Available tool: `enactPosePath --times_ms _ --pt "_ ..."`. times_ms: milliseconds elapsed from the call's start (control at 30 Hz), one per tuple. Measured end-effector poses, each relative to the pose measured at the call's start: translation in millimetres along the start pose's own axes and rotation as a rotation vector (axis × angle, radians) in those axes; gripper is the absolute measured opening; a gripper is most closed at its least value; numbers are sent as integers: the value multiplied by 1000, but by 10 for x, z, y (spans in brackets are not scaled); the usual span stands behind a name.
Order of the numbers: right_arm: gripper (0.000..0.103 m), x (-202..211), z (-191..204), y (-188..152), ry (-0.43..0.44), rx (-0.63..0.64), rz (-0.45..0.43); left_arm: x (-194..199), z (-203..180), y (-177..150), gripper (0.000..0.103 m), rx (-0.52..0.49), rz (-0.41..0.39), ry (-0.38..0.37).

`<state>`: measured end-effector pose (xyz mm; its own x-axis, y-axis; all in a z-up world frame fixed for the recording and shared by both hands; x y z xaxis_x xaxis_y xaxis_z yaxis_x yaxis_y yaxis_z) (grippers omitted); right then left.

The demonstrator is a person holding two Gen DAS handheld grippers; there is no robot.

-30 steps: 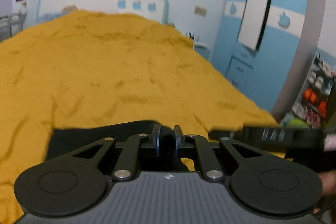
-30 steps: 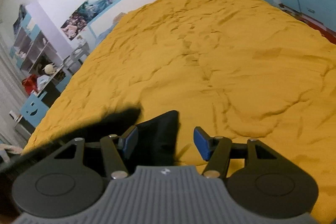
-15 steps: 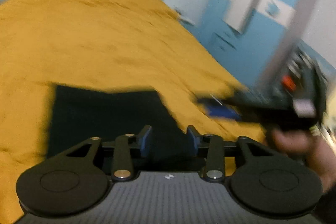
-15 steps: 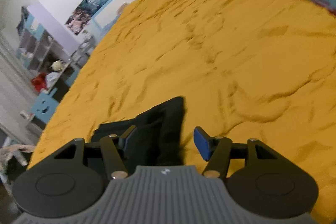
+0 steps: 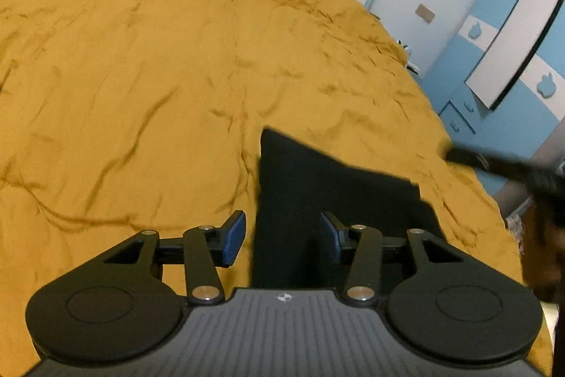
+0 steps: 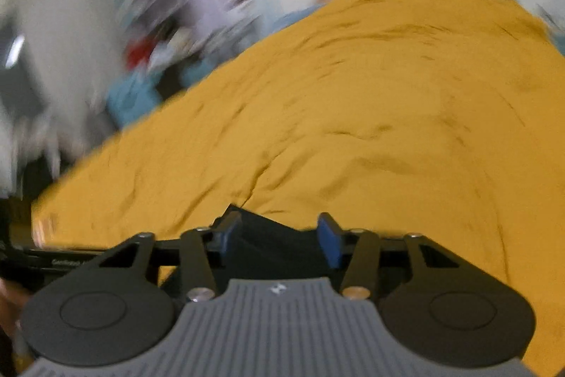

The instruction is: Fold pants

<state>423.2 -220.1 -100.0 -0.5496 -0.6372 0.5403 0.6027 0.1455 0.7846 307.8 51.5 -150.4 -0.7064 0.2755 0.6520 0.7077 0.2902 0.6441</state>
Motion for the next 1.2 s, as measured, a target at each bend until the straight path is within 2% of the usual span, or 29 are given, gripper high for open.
enactPosePath --times_ms 67,133,200,333,467,500,533,700,800,867,900,933,1000,1033,1133,1200 --pt "38 -321 187 174 61 166 90 5 16 -53 54 27 19 -32" --pt "30 -620 369 288 122 324 182 -34 -25 -134 54 36 46 -48" --pt "26 -912 500 385 161 417 270 -91 -44 -178 54 21 69 -42" --pt "23 -1397 637 448 198 535 404 -147 -24 -208 54 17 77 -55" --pt "23 -1635 695 351 259 565 525 -183 65 -212 54 67 98 -93" --pt "17 -1681 698 326 253 579 536 -184 73 -231 54 69 102 -96" --pt "0 -1714 697 319 248 572 546 -198 78 -237 54 67 109 -98" --pt "1 -1833 640 362 258 466 581 -201 98 -259 54 90 123 -119" --pt "3 -1881 614 365 258 447 607 -208 105 -262 54 97 125 -127" --pt "0 -1906 627 330 284 431 643 -228 124 -264 54 111 134 -135" --pt "0 -1897 647 327 288 438 649 -233 134 -268 50 116 136 -143" --pt "0 -1888 661 325 288 442 650 -235 142 -274 41 118 136 -150" --pt "0 -1872 668 386 262 434 628 -241 143 -281 30 109 143 -160" --pt "0 -1857 661 447 239 427 603 -237 137 -284 28 104 144 -159" --pt "0 -1818 628 657 180 389 504 -214 113 -297 27 90 135 -156" --pt "0 -1857 614 666 149 378 487 -213 106 -311 27 84 133 -151"
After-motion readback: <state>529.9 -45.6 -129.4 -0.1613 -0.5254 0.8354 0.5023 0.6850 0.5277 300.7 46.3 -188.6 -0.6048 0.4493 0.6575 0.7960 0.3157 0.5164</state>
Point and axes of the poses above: each gripper's, at about its wrist camera, not at the fingertips, and x roughly against the way its jaws point, z to its left, y to its top, the point moved 4 cm from there along -x, roughly the way its jaws point
